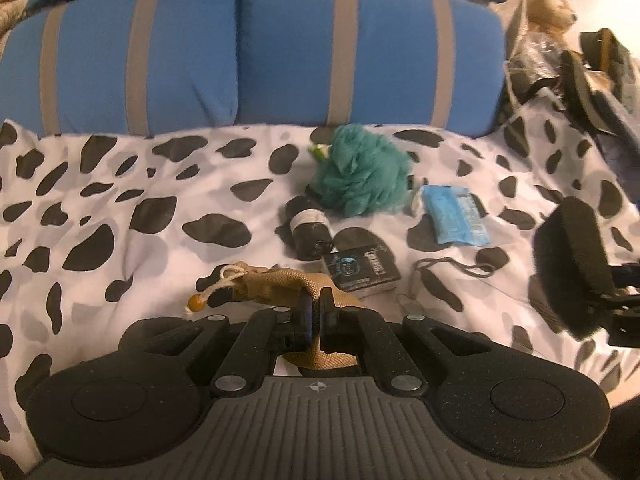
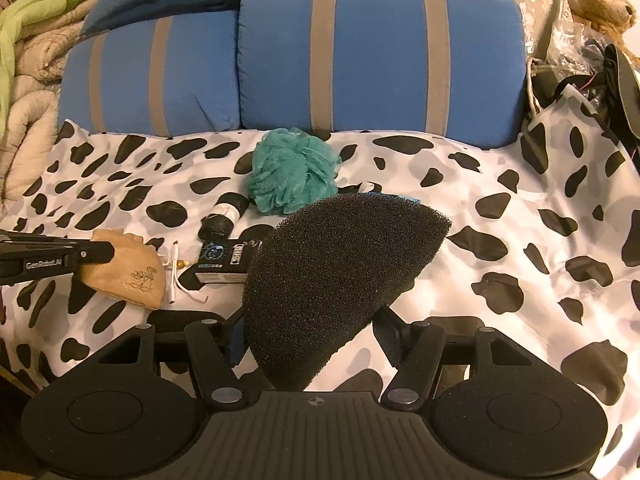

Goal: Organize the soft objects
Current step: 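Lift the sponge with the right tool while the left tool carries the pouch toward the box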

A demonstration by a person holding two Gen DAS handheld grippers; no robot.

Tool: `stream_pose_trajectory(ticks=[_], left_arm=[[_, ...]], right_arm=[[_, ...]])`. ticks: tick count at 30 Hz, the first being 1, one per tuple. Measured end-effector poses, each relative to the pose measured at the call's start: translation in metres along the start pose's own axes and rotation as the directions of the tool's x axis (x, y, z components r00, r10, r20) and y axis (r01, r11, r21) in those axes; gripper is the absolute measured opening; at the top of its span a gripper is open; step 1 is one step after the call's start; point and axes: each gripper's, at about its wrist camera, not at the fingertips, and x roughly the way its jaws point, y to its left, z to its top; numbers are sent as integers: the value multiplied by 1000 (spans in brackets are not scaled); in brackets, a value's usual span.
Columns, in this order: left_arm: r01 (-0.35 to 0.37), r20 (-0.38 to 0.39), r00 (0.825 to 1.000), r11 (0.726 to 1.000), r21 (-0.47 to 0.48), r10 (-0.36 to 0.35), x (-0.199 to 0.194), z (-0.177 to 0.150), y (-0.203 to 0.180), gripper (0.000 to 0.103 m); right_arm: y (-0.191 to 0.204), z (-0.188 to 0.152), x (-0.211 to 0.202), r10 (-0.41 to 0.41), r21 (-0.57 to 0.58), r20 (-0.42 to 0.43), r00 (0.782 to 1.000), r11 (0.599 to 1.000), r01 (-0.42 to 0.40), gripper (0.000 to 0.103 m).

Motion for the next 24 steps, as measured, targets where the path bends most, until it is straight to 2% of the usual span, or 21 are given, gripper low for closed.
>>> stream_pose_trajectory(ticks=[7, 12, 17, 24], left_arm=[[25, 56, 998, 998, 64, -29, -27, -15, -11, 3], [33, 79, 996, 998, 60, -38, -41, -23, -10, 3], [68, 153, 986, 997, 45, -74, -63, -26, -7, 3], [102, 122, 987, 993, 67, -110, -79, -47, -21, 3]], right_arm=[[4, -8, -13, 21, -15, -2, 1000, 1000, -21, 66], [5, -15, -23, 31, -25, 2, 1000, 999, -31, 66], [6, -20, -32, 34, -21, 11, 999, 999, -34, 66], [6, -28, -48, 49, -12, 22, 999, 999, -49, 66]])
